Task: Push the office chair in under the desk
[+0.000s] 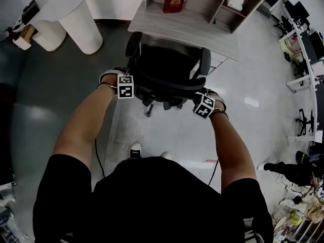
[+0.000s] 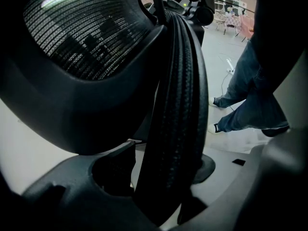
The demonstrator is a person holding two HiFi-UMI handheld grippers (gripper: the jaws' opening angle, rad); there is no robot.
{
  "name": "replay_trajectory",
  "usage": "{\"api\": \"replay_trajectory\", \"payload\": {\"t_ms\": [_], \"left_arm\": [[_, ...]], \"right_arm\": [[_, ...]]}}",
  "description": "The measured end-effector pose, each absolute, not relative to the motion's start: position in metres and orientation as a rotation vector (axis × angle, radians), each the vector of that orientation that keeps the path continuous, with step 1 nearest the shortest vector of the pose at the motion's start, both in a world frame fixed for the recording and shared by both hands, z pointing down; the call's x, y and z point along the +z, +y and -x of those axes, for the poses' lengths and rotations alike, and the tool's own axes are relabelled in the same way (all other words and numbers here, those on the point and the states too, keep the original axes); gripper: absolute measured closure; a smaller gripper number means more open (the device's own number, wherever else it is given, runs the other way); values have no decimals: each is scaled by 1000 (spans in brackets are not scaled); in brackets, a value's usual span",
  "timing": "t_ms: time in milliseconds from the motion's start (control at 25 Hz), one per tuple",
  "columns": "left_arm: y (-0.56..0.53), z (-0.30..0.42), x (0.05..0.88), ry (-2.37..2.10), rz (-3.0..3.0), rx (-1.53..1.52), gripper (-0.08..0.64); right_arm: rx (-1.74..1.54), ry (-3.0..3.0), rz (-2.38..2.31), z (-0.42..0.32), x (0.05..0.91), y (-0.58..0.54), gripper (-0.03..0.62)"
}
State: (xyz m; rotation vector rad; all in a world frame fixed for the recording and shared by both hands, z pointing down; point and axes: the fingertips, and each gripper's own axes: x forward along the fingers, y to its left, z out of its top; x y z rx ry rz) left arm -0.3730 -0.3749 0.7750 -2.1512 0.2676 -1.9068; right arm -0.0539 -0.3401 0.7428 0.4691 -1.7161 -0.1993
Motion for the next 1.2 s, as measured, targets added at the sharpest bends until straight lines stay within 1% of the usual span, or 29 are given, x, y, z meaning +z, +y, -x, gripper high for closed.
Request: {"api": "replay_trajectory", "payload": {"t_ms": [120, 240, 400, 440, 480, 800, 1040, 1200], "left_arm": [[-374, 373, 775, 268, 2157, -1901, 299], [-374, 375, 773, 273, 2167, -1889, 288], [-367, 378, 777, 247, 2196, -1943, 241], [-365, 378, 778, 246, 2197, -1956, 230], [-365, 379, 777, 256, 2199, -1963, 219], [-361, 398, 751, 393, 2275, -1943, 213], [-345, 413, 719, 535, 2373, -1838, 213], [-336, 416, 692, 688, 2470, -1711, 213]], "right_arm": [[-192, -1714, -465, 54, 742, -340, 388], [-169, -1717, -473, 57, 742, -339, 361], [-86, -1700, -487, 53, 745, -333, 304], [-77, -1697, -507, 51, 742, -333, 302], [-74, -1696, -534, 48, 737, -333, 302], [-78, -1748, -655, 41, 701, -308, 299], [-55, -1829, -784, 36, 668, -291, 298], [-48, -1871, -861, 32, 645, -278, 362]]}}
